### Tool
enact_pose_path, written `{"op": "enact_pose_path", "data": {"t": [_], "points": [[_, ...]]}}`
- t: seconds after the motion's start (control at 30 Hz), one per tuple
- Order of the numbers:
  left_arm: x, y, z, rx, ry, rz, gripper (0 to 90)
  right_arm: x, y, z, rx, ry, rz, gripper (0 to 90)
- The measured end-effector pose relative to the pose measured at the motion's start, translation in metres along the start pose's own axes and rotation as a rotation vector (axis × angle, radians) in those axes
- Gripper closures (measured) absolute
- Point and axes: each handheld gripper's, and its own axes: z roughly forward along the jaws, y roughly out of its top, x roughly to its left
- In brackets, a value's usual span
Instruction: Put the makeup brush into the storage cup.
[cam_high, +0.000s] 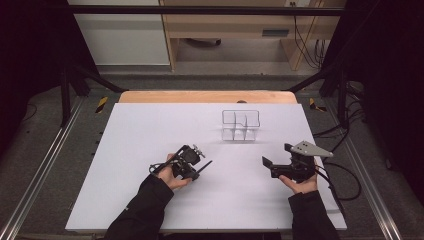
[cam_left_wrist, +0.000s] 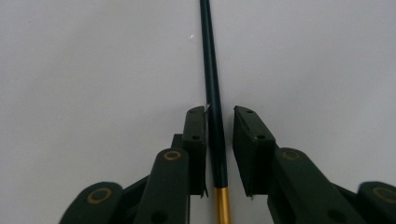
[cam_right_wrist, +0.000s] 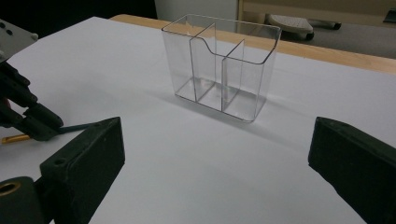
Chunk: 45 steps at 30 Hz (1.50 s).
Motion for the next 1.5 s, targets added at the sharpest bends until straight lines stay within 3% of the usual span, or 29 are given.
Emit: {"op": "enact_pose_path", "data": {"t": [0.7,1.0,1.23,1.5], "points": [[-0.005,0.005,0.001,0.041,0.011,0.016,82.0,0.0,0.0,0.0,0.003,0.001,0.001,4.0],[-0.005,0.005,0.001,0.037,0.01,0.041,82.4,0.0,0.0,0.0,0.002,0.003,0.002,4.0],[-0.006,0.003,-0.002,0.039,0.026,0.086,82.5,0.0,0.0,0.001,0.007,0.005,0.0,4.1],[-0.005,-0.001,-0.014,-0.017,0.035,0.1,82.5,0.0,0.0,0.001,0.008,0.005,-0.001,4.1]]}}
